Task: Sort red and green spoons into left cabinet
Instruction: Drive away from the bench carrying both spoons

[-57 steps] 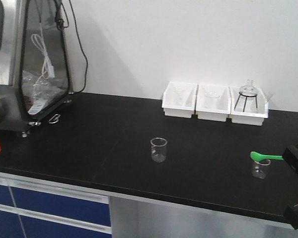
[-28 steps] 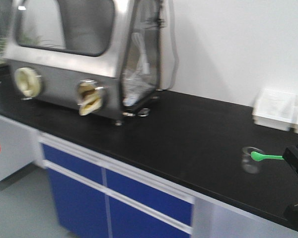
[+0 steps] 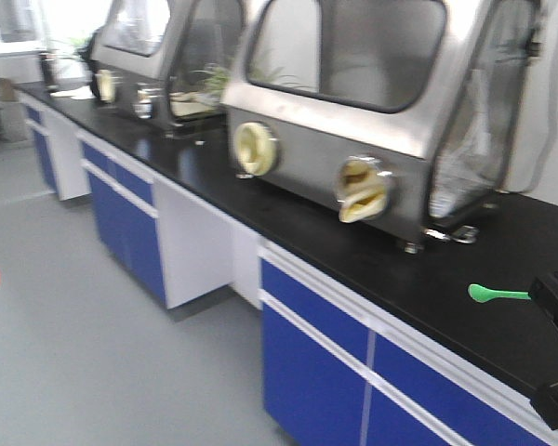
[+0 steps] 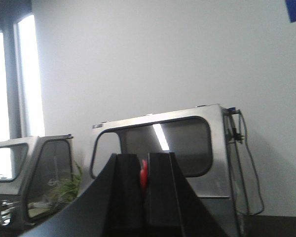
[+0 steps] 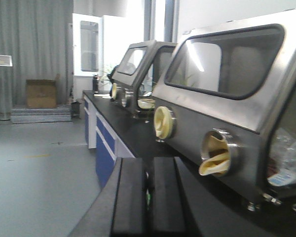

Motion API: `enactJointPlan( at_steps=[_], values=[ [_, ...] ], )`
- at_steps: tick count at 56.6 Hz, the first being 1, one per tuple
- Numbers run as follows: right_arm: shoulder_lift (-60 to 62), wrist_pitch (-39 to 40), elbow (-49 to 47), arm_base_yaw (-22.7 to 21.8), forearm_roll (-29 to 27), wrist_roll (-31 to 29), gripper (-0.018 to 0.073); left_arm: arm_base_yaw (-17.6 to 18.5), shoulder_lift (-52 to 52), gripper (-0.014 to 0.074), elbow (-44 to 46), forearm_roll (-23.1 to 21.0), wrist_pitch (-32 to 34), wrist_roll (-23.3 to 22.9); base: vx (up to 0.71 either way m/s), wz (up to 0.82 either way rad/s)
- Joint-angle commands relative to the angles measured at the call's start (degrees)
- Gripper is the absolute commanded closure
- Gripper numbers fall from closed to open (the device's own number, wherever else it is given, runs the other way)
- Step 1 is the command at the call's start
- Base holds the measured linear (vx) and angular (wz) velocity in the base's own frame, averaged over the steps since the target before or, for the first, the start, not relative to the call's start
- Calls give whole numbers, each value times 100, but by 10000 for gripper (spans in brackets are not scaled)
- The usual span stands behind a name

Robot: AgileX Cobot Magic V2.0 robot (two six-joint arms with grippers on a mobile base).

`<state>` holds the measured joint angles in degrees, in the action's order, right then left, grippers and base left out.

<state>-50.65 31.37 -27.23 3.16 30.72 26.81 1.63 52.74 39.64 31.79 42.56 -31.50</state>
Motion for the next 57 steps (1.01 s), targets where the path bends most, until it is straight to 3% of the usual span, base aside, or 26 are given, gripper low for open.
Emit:
enactJointPlan(
  at_steps=[1,57],
  values=[
    [73,378,-195,-28,-77,-2,568,17,-75,603,135,-188,327,-26,16,61],
    [73,378,-195,-28,-77,-2,568,17,-75,603,135,-188,327,-26,22,57]
  ],
)
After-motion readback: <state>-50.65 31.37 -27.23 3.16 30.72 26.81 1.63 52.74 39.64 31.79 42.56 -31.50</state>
